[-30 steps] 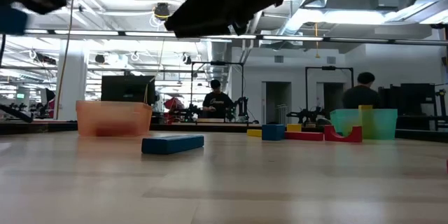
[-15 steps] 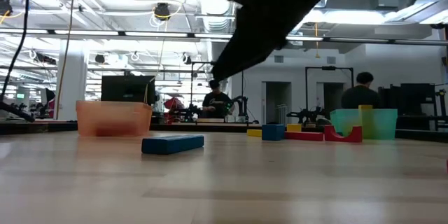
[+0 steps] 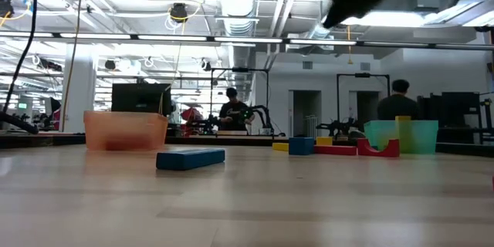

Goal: Sort blocks
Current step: Put the blue wooden block into the red bin

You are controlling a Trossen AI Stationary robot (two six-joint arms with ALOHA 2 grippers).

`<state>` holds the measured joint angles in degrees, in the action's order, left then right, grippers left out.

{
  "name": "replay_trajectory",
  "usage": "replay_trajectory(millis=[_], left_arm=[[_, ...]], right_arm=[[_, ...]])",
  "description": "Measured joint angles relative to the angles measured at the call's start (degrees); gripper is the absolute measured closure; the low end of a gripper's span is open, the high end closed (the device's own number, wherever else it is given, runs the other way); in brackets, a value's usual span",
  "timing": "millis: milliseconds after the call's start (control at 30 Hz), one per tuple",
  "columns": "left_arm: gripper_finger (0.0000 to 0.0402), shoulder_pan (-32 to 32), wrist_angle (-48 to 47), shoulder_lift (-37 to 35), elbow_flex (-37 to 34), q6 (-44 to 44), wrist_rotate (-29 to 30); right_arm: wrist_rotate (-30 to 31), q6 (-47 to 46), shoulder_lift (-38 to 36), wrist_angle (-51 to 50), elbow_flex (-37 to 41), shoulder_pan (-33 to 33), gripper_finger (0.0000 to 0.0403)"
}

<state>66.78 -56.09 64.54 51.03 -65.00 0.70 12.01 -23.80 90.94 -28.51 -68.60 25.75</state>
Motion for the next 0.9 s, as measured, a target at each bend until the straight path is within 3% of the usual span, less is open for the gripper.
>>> replay_trajectory(millis=[300, 533, 767, 900], left_arm=[[0.0344, 0.0, 3.01, 1.37, -3.67, -1.28, -3.93], [0.0325, 0.0, 3.86, 2.33, -4.64, -0.07, -3.59], [0.0318, 0.0, 3.41, 4.19, -4.64, 0.25, -3.49], [0.0299, 0.0, 2.46, 4.25, -4.64, 0.25, -3.39]], right_arm=[[4.62, -20.37, -0.59, -24.34, 0.89, 1.06, 0.0214], [-6.31, -23.35, 0.92, -11.46, 3.53, 3.04, 0.0214], [-15.25, -37.5, 7.73, -3.05, 3.58, 7.6, 0.0214], [-16.37, -43.41, 10.72, 2.86, 3.58, 9.67, 0.0214]])
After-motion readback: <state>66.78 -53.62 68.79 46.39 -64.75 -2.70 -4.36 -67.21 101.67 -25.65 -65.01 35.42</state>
